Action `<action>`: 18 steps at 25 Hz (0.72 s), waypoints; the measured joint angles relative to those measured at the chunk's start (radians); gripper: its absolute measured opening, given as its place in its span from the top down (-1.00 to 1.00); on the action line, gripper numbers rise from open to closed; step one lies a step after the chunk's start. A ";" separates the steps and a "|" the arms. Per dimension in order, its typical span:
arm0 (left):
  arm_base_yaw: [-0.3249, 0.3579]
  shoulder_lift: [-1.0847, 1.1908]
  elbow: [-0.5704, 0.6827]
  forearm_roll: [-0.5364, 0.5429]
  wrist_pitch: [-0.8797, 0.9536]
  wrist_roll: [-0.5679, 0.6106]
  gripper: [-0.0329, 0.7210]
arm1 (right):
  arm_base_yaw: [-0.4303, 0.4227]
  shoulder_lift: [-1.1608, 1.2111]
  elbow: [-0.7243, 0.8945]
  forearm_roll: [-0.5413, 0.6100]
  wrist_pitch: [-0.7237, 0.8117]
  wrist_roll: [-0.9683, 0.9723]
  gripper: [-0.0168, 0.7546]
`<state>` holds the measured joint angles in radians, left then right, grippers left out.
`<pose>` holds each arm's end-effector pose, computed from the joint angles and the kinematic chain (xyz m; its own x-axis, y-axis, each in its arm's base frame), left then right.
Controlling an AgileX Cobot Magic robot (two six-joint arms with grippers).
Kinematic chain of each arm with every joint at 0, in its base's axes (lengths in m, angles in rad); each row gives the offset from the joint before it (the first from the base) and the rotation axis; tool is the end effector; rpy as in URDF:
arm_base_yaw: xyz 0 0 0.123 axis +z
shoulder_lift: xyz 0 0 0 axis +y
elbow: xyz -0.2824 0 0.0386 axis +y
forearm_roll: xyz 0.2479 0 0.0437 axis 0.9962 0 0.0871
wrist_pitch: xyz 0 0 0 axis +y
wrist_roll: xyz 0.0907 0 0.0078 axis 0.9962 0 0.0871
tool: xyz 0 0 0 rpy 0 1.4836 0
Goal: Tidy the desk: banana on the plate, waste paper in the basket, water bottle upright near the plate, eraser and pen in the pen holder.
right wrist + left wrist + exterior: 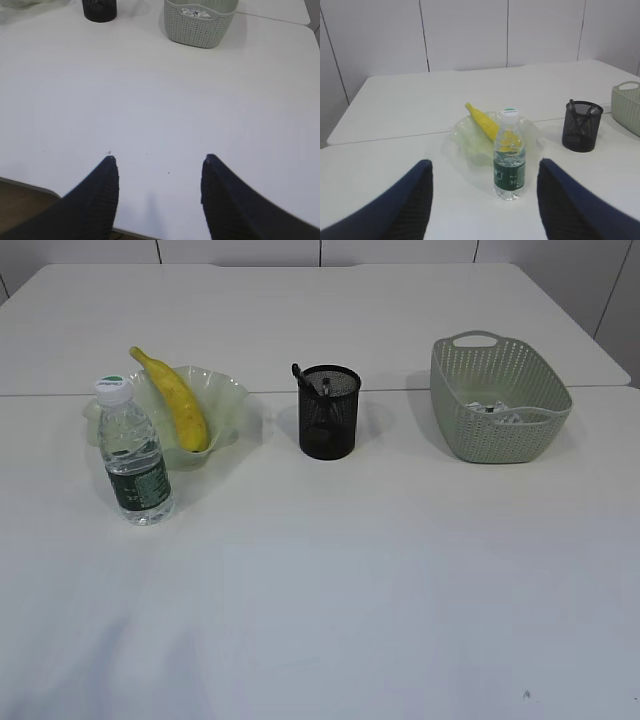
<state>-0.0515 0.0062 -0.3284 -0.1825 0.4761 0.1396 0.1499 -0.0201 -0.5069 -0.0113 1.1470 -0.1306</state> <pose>0.0293 -0.0091 0.2777 -0.0629 -0.0197 -0.9978 0.1328 0.9907 -0.0279 -0.0122 -0.0028 0.2720 -0.4787 -0.2087 -0.8528 -0.2070 0.9708 -0.1213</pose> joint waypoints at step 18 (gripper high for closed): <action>0.000 0.000 -0.051 0.106 0.131 -0.114 -0.32 | 0.000 0.000 0.000 0.000 0.000 0.000 -0.07</action>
<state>-0.0515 0.0062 -0.3789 -0.0768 0.6076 0.0253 0.1499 -0.0201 -0.5069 -0.0113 1.1470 -0.1306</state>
